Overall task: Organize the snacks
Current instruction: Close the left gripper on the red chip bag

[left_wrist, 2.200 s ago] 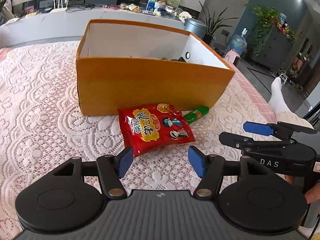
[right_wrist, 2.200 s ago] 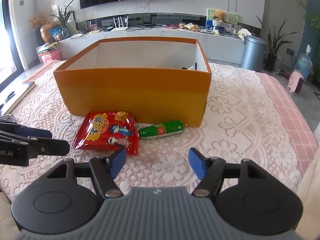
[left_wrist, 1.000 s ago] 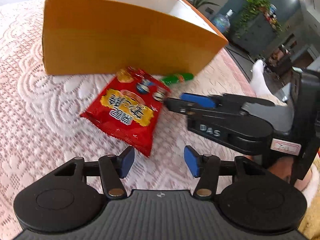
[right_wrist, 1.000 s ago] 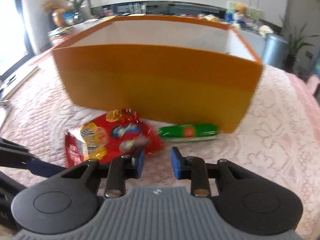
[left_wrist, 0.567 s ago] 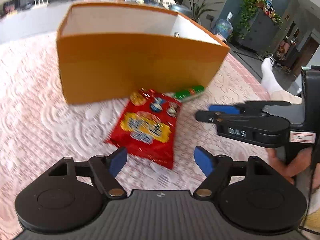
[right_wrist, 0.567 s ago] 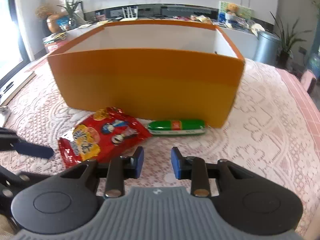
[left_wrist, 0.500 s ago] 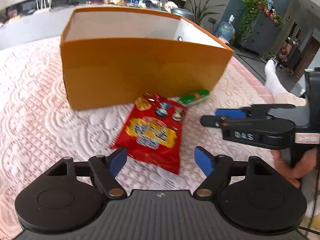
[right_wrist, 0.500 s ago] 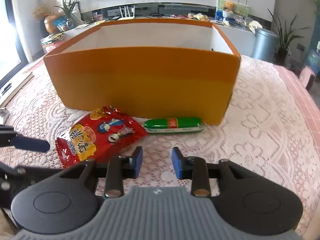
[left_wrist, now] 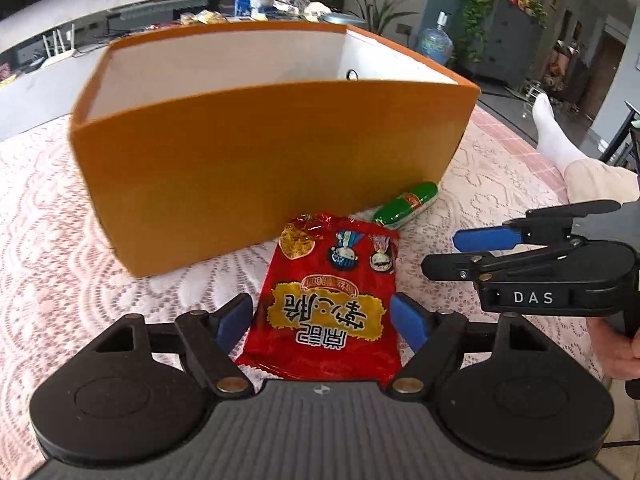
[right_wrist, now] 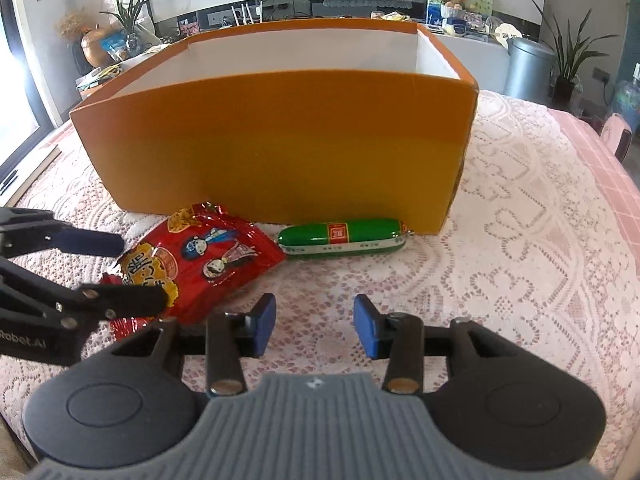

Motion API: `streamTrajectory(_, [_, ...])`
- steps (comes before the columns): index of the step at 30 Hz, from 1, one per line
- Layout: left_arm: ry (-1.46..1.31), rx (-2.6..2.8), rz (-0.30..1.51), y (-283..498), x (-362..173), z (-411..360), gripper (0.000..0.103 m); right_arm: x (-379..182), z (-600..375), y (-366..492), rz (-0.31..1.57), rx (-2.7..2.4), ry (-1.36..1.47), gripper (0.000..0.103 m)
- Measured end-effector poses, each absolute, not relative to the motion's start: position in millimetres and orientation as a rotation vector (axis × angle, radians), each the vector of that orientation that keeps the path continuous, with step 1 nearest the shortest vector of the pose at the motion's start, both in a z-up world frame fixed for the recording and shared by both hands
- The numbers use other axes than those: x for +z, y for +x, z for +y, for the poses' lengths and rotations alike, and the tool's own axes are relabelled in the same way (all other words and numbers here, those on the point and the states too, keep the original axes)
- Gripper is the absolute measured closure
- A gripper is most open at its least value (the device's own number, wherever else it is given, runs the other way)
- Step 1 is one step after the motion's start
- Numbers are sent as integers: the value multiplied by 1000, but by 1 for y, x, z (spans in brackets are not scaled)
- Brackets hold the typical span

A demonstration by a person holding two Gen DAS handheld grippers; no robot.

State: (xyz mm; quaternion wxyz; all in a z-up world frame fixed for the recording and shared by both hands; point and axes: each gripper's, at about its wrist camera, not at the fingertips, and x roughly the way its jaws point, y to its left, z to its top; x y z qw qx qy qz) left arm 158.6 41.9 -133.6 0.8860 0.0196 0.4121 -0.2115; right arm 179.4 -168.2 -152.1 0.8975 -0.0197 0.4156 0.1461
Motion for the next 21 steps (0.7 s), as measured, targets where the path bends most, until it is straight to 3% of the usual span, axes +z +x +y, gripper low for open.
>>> streamTrajectory(3, [42,-452,851,160,-138,40,8,-154,-168,180,860,300,-39,53])
streamTrajectory(5, [30,-454,857,162,-141,38,4,-156,-170,182,867,304,-28,53])
streamTrajectory(21, [217,-435,809,156,-150,0,4,-157,-162,194,861,314,-11,53])
